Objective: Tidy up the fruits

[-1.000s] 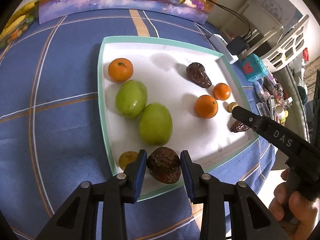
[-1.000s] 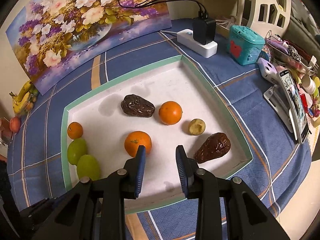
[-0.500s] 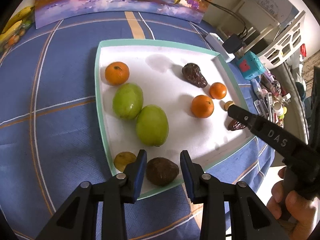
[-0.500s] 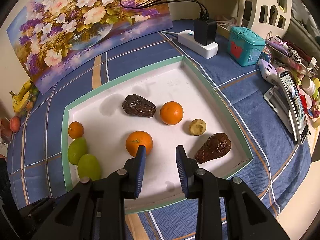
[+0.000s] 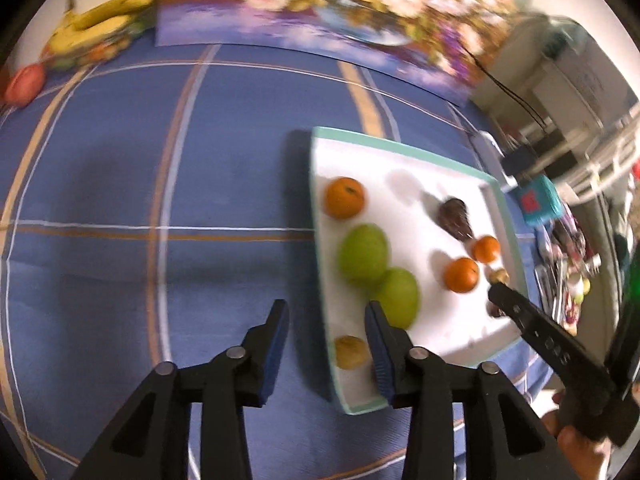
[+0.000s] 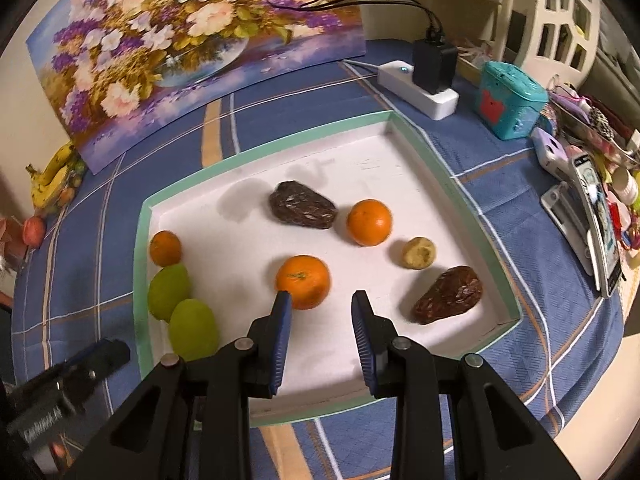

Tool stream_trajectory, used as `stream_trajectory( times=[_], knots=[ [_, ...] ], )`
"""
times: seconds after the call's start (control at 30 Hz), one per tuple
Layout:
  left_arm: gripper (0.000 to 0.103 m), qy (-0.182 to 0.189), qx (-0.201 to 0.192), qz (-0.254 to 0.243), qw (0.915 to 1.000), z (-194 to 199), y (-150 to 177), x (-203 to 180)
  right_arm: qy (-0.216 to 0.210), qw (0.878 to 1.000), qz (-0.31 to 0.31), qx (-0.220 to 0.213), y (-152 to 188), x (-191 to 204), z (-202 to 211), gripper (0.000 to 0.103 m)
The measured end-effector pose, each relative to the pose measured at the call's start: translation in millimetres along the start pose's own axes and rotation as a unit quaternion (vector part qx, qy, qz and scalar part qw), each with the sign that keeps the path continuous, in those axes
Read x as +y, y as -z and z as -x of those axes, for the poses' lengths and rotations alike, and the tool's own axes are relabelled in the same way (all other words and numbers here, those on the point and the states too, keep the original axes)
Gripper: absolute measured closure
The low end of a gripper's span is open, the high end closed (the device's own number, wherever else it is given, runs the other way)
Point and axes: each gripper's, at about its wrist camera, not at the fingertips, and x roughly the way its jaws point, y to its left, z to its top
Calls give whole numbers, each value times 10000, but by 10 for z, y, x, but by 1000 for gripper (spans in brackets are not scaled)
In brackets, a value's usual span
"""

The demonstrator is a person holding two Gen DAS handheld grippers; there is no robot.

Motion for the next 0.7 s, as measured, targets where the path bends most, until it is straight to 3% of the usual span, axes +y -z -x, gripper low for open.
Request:
stream_trajectory(
  times=[0.07, 0.13, 0.23, 0.33, 0.37, 0.47, 0.57, 0.7],
  knots=[
    [47, -157, -68, 109, 9998, 22, -23, 94, -59, 10000, 75, 11, 9, 70, 4, 71],
    [27, -328, -126, 239, 9991, 35, -29, 163, -111, 9998, 150, 17, 17, 138, 5, 71],
    [15, -572, -190, 397, 9974, 50, -29, 300, -250, 9993, 267, 25, 34, 258, 3, 71],
    [5, -730, -239, 515, 9957, 75, -30, 422, -334, 9987, 392, 49, 52, 362, -14, 57],
    [3, -777, -270, 567, 9950, 90, -32, 474, -344, 9983, 459, 62, 62, 406, -24, 47],
    [0, -850, -335, 623, 9939, 110, -41, 555, -338, 9977, 593, 62, 85, 501, -37, 40],
    [0, -906, -396, 658, 9929, 145, -54, 635, -349, 9974, 633, 27, 107, 549, -46, 22],
    [0, -969, -463, 685, 9919, 181, -54, 725, -276, 9965, 779, -79, 137, 610, -45, 18]
  ],
)
